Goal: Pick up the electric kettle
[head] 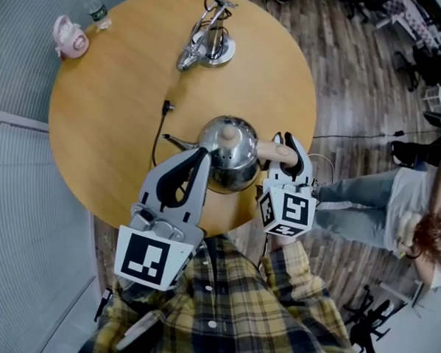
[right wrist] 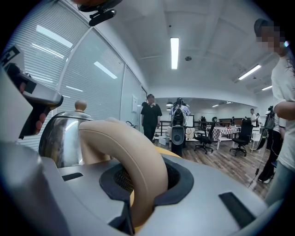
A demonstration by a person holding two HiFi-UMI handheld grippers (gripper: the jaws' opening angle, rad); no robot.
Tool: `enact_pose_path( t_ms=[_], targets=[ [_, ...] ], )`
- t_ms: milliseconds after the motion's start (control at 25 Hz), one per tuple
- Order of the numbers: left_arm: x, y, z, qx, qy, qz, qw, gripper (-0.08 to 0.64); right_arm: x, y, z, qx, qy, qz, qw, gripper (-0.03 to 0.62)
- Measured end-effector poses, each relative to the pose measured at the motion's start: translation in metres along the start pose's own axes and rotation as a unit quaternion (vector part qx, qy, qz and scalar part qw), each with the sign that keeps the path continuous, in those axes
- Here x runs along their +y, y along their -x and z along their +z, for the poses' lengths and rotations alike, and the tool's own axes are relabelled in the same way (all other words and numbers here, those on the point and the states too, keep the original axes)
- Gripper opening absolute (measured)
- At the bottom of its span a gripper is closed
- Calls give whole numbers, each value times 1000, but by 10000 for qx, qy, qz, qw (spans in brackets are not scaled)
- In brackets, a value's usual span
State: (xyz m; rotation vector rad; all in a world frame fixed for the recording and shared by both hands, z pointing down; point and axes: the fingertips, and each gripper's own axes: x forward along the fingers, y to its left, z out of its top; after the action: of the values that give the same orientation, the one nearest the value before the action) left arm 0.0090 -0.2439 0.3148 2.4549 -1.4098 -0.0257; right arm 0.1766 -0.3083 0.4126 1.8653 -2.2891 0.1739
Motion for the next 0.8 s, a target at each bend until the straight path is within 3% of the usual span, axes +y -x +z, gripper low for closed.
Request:
enact_pose_path(
  t_ms=[280, 800],
  targets=[
    [-14, -1, 32, -356, -98, -57, 9993, 3, -15, 23, 35, -78, 60, 42, 9999, 83],
    [-57, 11, 56, -474, -352, -199, 9981, 3, -46, 91, 60, 22, 351, 115, 9993, 83]
  ],
)
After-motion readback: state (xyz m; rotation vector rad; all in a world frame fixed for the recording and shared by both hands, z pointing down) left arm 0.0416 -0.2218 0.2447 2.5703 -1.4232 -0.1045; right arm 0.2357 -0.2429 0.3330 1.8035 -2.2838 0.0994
